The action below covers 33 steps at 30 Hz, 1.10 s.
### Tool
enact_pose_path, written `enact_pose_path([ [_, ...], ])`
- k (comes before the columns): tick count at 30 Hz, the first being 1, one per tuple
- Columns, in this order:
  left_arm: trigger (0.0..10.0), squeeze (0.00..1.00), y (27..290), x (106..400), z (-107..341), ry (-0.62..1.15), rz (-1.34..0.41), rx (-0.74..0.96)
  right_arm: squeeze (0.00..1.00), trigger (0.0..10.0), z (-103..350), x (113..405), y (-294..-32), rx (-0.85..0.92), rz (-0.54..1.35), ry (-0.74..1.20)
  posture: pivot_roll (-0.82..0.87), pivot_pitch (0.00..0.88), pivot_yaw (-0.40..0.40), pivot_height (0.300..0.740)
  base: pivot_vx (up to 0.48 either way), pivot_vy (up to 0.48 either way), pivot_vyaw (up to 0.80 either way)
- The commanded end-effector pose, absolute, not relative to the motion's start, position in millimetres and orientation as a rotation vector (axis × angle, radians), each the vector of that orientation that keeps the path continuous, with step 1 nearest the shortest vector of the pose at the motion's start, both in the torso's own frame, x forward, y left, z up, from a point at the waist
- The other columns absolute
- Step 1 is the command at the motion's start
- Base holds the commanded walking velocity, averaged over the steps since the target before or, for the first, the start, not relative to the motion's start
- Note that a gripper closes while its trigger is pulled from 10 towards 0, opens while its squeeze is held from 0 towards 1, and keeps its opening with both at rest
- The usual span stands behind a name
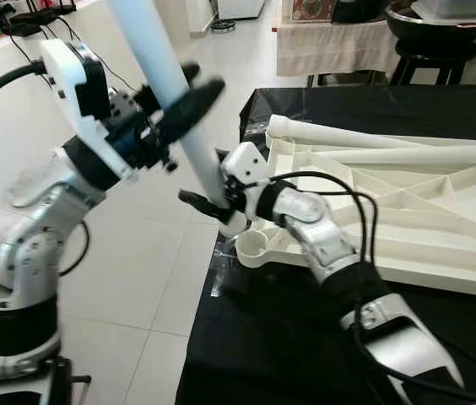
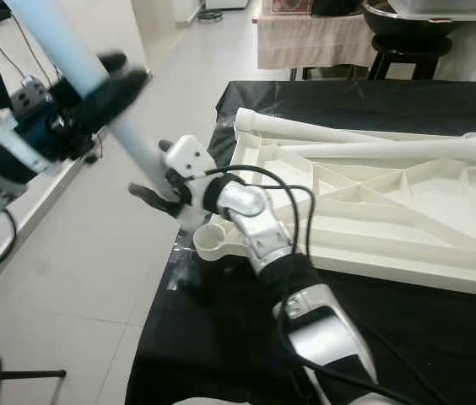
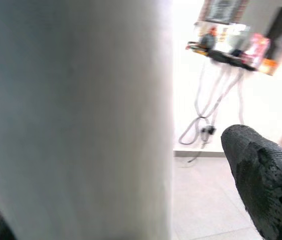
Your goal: Building children table
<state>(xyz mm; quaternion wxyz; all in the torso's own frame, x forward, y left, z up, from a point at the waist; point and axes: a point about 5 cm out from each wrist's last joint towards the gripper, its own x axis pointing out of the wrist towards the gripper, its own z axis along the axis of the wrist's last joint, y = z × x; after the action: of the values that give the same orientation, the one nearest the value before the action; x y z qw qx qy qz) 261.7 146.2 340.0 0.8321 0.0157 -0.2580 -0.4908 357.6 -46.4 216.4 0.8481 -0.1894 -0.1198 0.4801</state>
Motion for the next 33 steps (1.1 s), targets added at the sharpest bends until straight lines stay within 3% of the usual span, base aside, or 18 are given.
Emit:
enact_pose_path([
  [1, 3.8, 0.00, 132.7, 253.8, 334.2, -0.502, -1.224, 0.017, 0.00, 10.0, 223.4, 357.7, -39.9, -0.428, 1.046, -0.276, -0.06, 0.036, 0.077, 0.740, 0.000, 0.000, 0.00],
  [2, 4.7, 0.00, 131.8, 252.8, 333.8, -0.485, -1.265, 0.026, 0.00, 10.0, 221.9, 358.3, -42.8, -0.449, 1.056, -0.270, -0.07, 0.035, 0.077, 0.740, 0.000, 0.000, 0.00],
  [5, 4.9, 0.00, 129.7, 251.2, 333.2, -0.459, -1.330, 0.052, 0.00, 10.0, 218.4, 359.1, -47.4, -0.484, 1.075, -0.253, -0.07, 0.034, 0.076, 0.740, 0.000, 0.000, 0.00],
  [6, 5.9, 0.00, 128.5, 250.8, 333.7, -0.454, -1.351, 0.064, 0.00, 10.0, 215.9, 359.0, -49.1, -0.501, 1.087, -0.242, -0.07, 0.034, 0.076, 0.740, 0.000, 0.000, 0.00],
  [8, 5.9, 0.00, 128.5, 250.8, 333.7, -0.454, -1.351, 0.064, 0.00, 10.0, 215.9, 359.0, -49.1, -0.501, 1.087, -0.242, -0.07, 0.034, 0.076, 0.740, 0.000, 0.000, 0.00],
  [9, 6.6, 0.00, 127.0, 250.4, 336.4, -0.461, -1.368, 0.075, 0.00, 10.0, 212.3, 357.2, -49.1, -0.506, 1.112, -0.229, -0.08, 0.032, 0.075, 0.740, 0.000, 0.000, 0.00],
  [20, 7.6, 0.00, 124.7, 243.3, 358.7, -0.544, -1.502, 0.025, 0.00, 10.0, 202.1, 343.2, -37.3, -0.441, 1.265, -0.225, -0.08, 0.024, 0.076, 0.740, 0.000, 0.000, 0.00],
  [22, 8.7, 0.00, 121.7, 240.0, 356.0, -0.530, -1.545, 0.050, 0.00, 10.0, 195.8, 336.4, -35.9, -0.446, 1.353, -0.195, -0.08, 0.025, 0.074, 0.740, 0.000, 0.000, 0.00],
  [28, 9.7, 0.00, 119.3, 238.9, 355.5, -0.527, -1.569, 0.066, 0.00, 10.0, 188.1, 332.4, -36.4, -0.424, 1.403, -0.154, -0.08, 0.025, 0.072, 0.740, 0.000, 0.000, 0.00],
  [29, 10.0, 0.00, 118.7, 238.6, 355.9, -0.529, -1.572, 0.068, 0.00, 1.7, 188.1, 332.5, -36.4, -0.408, 1.403, -0.151, -0.08, 0.027, 0.071, 0.740, 0.000, 0.000, 0.00],
  [30, 10.0, 0.00, 118.7, 238.6, 355.9, -0.529, -1.572, 0.068, 0.00, 1.7, 188.1, 332.5, -36.4, -0.408, 1.403, -0.151, -0.08, 0.027, 0.071, 0.740, 0.000, 0.000, 0.00],
  [31, 10.0, 0.00, 118.2, 238.3, 356.2, -0.529, -1.577, 0.068, 0.00, 0.0, 188.0, 332.5, -36.5, -0.396, 1.407, -0.147, -0.08, 0.027, 0.071, 0.740, 0.000, 0.000, 0.00],
  [33, 10.0, 0.00, 117.6, 237.9, 356.3, -0.528, -1.583, 0.073, 0.00, 0.0, 187.2, 332.6, -36.9, -0.393, 1.412, -0.136, -0.08, 0.027, 0.071, 0.740, 0.000, 0.000, 0.00],
])
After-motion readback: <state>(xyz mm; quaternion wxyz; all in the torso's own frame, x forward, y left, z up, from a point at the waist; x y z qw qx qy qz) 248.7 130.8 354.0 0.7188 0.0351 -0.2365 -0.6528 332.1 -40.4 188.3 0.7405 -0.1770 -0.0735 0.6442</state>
